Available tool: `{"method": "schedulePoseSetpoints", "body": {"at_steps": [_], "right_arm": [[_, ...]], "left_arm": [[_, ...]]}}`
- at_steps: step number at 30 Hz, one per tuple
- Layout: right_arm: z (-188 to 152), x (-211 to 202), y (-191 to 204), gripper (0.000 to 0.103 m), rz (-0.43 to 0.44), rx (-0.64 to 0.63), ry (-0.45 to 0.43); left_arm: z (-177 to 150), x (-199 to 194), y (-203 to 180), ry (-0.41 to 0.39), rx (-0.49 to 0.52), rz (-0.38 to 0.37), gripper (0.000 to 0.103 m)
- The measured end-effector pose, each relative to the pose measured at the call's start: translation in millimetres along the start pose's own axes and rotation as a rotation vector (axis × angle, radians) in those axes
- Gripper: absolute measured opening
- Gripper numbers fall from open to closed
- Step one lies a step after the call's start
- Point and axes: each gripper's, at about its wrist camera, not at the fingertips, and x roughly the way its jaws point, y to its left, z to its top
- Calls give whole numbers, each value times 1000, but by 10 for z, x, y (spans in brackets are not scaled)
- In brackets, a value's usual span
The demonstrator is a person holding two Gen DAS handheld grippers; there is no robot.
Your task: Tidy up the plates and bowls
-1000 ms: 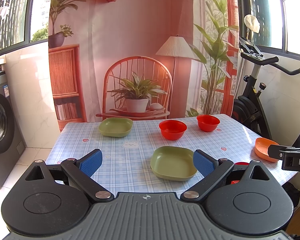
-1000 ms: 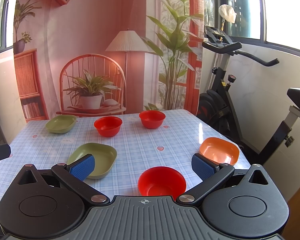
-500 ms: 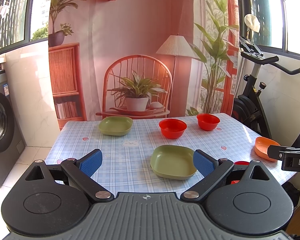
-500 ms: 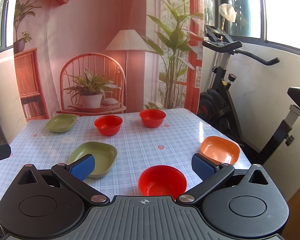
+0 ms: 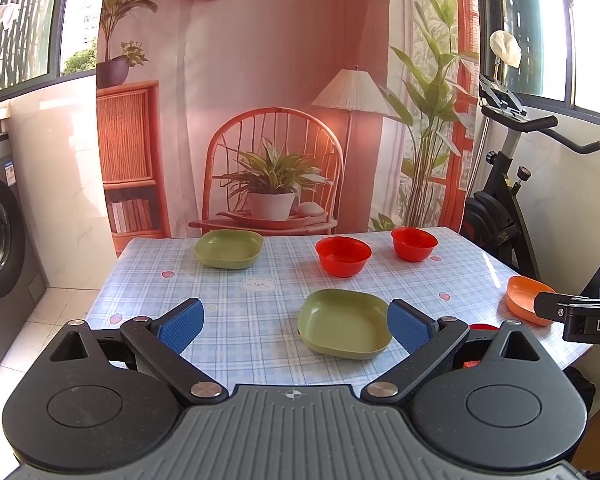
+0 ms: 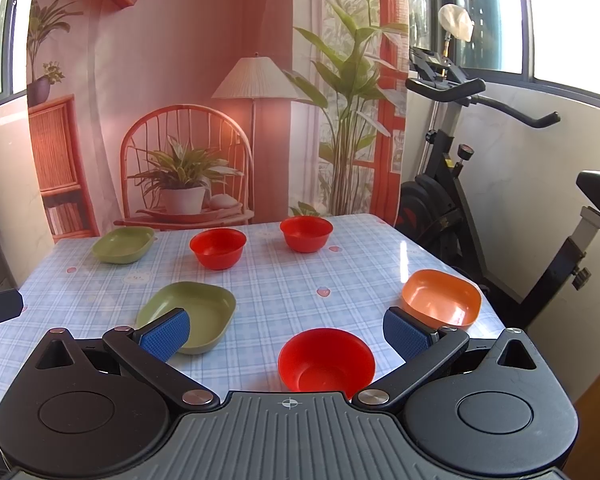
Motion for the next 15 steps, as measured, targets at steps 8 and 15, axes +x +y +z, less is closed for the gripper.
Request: {"method": "schedulePoseSetpoints", "body": {"at_steps": [8,15], "right_arm": [[204,185,-148,103,17,14,-64],[534,454,-266,102,59,56,-99]], "left_arm": [[232,184,73,-24,2,73,100],[587,453,111,-40,55,104,100]]}}
